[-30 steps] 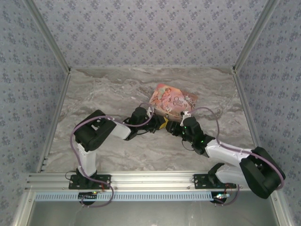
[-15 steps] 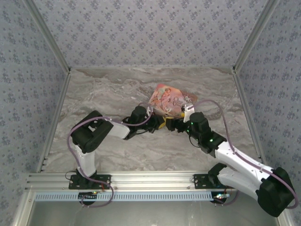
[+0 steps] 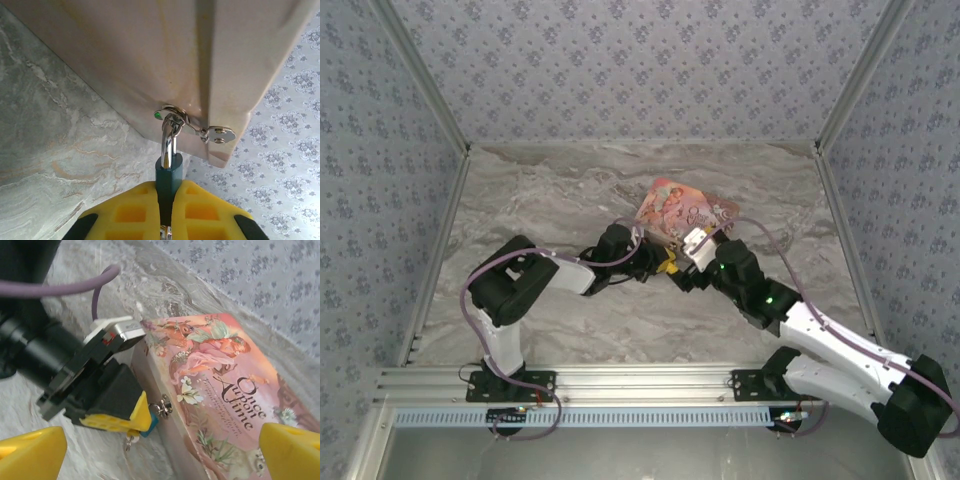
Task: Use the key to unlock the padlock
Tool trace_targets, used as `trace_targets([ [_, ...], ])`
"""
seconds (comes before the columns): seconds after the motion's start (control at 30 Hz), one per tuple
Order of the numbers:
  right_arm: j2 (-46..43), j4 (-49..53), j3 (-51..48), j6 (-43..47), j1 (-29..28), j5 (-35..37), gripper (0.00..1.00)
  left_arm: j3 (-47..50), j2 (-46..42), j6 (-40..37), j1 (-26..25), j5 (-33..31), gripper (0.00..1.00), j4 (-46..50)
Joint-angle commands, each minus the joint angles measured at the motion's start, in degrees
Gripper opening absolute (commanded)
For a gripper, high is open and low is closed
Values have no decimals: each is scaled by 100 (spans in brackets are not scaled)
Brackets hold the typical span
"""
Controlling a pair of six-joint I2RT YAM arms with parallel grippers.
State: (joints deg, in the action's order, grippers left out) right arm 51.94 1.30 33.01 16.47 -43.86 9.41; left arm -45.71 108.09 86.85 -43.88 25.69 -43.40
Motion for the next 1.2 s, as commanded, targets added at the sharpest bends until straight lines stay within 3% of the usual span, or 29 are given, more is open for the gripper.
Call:
trace_targets([
  [0.0, 120, 228, -67, 1486, -296, 849, 100, -181, -262, 156, 32, 54, 0, -3],
  [0.13, 220, -578, -668, 2235, -455, 1243, 100, -137, -254, 314, 33, 53, 0, -114],
  [0.3, 353, -1772, -1346, 2403, -457, 1328, 98, -120, -219, 513, 33, 67, 0, -248],
  [0.53, 761, -2121, -1579, 2610, -418, 1449, 93, -131, -203, 683, 29, 57, 0, -319],
  [0.77, 1196, -2667, -1561, 2412, -239, 806, 93, -162, -127, 871, 25, 84, 0, -475],
  [0.93, 1296, -2778, -1521, 2330, 40, 318, 85, -173, -61, 917, -7, 90, 0, -547],
  [1.17, 1423, -2634, -1394, 2381, 61, 335, 72, -210, 52, 1023, -20, 119, 0, -695],
])
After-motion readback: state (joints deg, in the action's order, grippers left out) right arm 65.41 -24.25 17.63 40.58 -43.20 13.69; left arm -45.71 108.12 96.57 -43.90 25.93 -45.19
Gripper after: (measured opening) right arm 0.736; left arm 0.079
